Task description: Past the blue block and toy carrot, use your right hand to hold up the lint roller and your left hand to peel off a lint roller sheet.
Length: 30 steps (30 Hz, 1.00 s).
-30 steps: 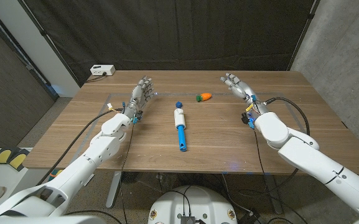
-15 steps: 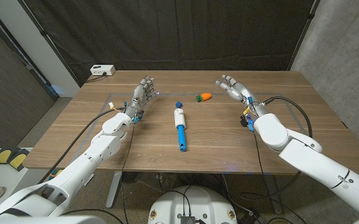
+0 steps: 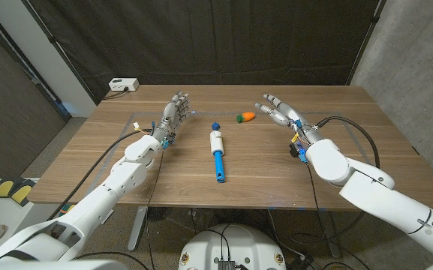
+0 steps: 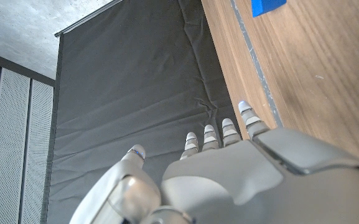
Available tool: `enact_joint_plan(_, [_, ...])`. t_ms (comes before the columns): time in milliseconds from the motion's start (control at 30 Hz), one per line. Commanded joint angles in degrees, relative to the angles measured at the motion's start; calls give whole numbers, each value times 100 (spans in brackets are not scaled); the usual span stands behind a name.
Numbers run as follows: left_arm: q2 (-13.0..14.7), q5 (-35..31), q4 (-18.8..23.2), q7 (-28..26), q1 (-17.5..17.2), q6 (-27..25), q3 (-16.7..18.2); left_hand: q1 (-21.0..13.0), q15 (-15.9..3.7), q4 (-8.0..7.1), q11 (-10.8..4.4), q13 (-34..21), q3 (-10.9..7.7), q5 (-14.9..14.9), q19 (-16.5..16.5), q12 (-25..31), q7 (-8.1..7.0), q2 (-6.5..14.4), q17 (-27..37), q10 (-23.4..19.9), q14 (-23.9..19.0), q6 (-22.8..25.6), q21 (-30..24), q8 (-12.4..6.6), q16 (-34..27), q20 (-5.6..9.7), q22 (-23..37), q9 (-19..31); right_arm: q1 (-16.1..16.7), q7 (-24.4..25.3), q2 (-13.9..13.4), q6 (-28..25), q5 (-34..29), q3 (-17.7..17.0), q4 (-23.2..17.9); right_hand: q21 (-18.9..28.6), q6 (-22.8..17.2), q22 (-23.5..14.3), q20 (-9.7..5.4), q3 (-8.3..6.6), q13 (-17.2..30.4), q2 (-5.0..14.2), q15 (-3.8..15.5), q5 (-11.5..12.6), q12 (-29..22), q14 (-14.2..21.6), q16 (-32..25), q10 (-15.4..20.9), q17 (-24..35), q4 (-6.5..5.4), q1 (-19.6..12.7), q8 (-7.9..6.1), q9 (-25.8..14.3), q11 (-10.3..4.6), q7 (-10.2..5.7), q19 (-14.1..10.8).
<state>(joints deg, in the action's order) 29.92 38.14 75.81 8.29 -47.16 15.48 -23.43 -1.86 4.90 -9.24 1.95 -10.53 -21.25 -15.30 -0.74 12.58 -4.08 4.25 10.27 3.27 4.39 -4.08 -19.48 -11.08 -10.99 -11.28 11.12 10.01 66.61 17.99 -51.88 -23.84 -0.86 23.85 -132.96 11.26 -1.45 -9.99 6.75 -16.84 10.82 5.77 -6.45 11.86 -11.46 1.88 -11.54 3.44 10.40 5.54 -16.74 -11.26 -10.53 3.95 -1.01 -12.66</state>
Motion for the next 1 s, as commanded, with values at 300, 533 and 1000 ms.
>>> enact_joint_plan(300, [137,-36,389,-101,-220,-31,15,21,-72,1,32,-30,12,-38,53,-7,-9,189,9,-22,12,39,9,31,8,38,7,17,-89,-353,-335,-1025,-681,397,-843,45,-102,-21,-56,-44,24,-24,62,-42,-24,40,-13,72,19,116,-167,-44,-23,-10,149,-57])
enact_joint_plan(533, [164,-54,443,-98,-228,-24,13,19,-84,2,38,-30,14,-39,60,-10,-1,192,8,-26,15,50,12,28,12,63,7,17,-347,-642,-352,-1400,-916,707,-1016,94,-158,-20,-168,-68,27,-58,167,-60,-44,194,-52,159,19,211,-286,-49,-26,-16,135,-210])
enact_joint_plan(1000, [220,-73,568,-151,-312,26,52,15,-99,3,47,-31,19,-42,71,-12,11,197,5,-45,18,50,20,33,18,79,8,17,-1000,-1242,-278,-2145,-1526,1506,-1192,174,-501,-21,-210,43,31,-282,281,-81,-116,499,-108,477,28,278,-316,-126,-32,13,255,-540])
